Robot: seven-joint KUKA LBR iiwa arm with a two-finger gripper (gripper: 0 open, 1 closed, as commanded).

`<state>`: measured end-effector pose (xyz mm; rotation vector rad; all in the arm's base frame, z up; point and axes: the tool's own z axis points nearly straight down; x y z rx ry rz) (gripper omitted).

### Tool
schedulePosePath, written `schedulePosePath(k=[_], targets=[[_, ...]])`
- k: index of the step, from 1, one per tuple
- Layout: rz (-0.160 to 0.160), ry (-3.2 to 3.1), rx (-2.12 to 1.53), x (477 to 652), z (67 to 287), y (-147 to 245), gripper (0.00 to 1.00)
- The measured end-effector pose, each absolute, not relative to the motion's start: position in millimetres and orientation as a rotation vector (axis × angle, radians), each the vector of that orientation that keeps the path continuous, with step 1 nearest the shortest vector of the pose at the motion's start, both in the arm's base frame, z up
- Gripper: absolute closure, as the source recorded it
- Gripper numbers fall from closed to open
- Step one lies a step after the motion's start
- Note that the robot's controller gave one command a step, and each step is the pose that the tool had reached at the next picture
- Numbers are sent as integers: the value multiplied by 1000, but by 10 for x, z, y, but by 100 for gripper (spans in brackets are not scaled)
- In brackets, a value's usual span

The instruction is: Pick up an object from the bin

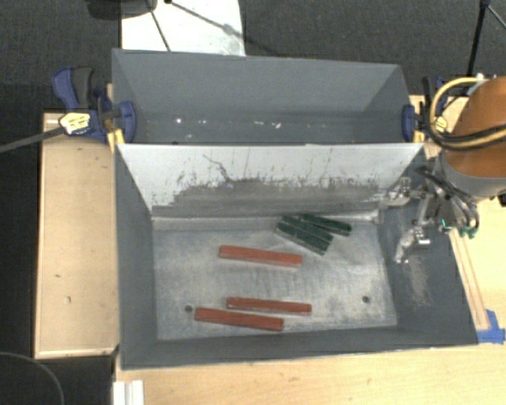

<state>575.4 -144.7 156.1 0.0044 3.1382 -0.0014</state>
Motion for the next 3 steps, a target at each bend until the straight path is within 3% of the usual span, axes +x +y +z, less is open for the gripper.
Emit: schedulePosePath(k=[1, 2, 3], targets=[[0, 3140, 109, 5792, 1593, -1063, 0], [2, 3124, 190, 5872, 1144, -1053, 0], [1, 3121, 390, 5757, 955, -632, 0]])
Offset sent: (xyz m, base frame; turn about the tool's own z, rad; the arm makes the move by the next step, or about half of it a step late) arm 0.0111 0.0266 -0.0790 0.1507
